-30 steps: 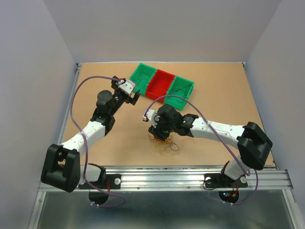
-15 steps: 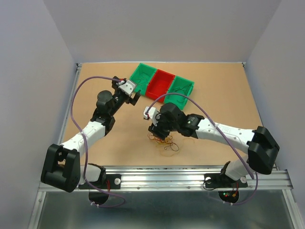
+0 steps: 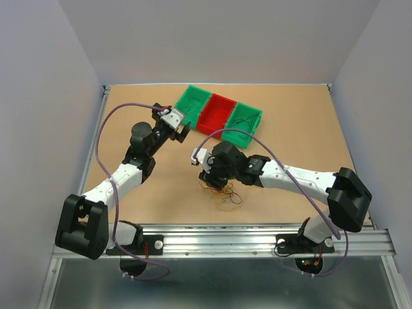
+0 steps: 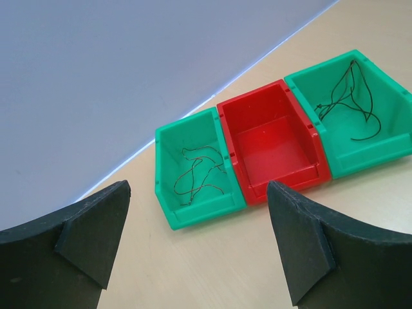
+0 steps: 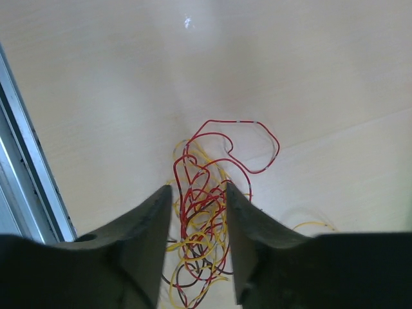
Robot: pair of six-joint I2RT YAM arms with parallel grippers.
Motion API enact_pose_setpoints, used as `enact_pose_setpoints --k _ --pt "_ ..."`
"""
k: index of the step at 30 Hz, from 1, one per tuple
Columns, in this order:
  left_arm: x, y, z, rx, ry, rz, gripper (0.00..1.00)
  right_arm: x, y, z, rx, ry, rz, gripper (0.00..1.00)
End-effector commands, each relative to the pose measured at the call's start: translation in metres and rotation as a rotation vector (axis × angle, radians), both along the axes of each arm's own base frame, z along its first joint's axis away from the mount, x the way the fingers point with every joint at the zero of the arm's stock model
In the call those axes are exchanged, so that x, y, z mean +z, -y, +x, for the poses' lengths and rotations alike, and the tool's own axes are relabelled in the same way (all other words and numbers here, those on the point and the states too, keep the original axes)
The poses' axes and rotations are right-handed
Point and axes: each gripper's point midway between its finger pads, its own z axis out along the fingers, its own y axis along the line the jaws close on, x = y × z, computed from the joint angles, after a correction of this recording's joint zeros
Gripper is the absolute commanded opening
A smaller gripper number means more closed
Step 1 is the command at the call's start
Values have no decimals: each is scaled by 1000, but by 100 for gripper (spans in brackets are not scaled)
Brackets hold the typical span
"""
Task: Untangle the cables
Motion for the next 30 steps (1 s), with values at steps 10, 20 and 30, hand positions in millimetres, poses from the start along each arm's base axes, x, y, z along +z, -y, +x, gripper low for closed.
enact_pose_setpoints --k 10,20,30 --pt "17 6 -4 -46 65 -4 99 36 -17 6 56 109 80 1" --pt "6 46 -60 -410 99 74 98 174 25 16 -214 383 542 0" --pt "12 70 -102 -674 31 32 98 223 47 19 -346 450 778 0"
